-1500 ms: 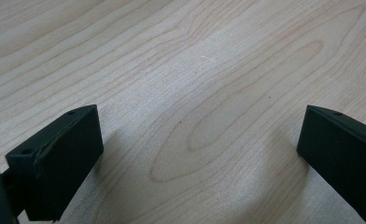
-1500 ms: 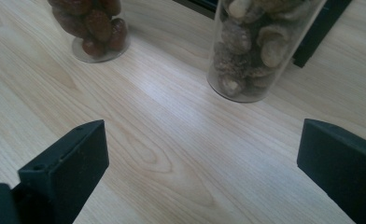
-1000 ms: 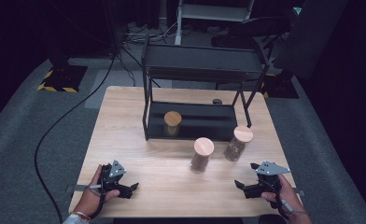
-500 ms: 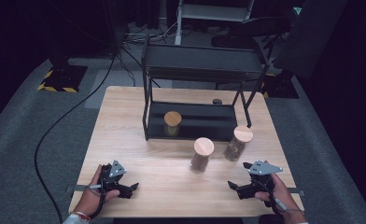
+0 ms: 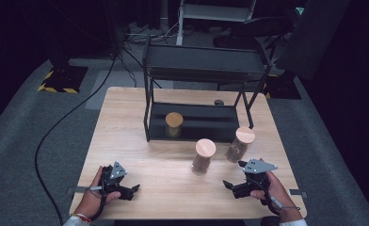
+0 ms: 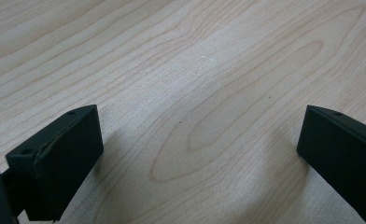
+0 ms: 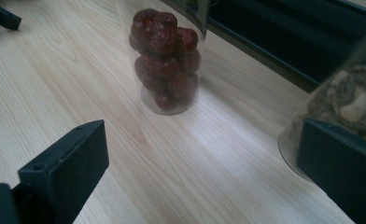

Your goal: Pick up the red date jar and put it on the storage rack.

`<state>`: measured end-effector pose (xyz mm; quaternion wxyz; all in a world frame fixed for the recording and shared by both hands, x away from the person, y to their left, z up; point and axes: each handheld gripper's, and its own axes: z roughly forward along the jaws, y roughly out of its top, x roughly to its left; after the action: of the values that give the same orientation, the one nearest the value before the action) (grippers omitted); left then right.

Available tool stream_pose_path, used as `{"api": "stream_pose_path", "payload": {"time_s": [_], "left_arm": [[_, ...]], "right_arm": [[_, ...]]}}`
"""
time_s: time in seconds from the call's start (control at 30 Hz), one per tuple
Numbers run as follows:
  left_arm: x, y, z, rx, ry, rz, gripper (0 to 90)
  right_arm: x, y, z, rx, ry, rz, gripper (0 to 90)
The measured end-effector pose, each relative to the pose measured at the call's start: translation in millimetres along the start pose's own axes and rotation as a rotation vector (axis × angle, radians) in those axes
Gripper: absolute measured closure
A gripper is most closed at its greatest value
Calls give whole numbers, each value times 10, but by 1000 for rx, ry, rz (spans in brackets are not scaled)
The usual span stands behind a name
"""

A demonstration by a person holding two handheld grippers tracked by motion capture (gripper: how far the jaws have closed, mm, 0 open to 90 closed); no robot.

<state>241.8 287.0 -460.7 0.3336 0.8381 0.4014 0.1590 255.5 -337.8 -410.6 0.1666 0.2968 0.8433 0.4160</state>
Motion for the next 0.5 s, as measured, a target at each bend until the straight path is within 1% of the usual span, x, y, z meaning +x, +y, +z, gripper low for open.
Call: {"api": "stream_pose_path", "payload": {"time_s": [0.5], "left_arm": [[0,0,0,0,0,0,0]], "right_arm": [[23,230,133,-29,23,-35,23]]}}
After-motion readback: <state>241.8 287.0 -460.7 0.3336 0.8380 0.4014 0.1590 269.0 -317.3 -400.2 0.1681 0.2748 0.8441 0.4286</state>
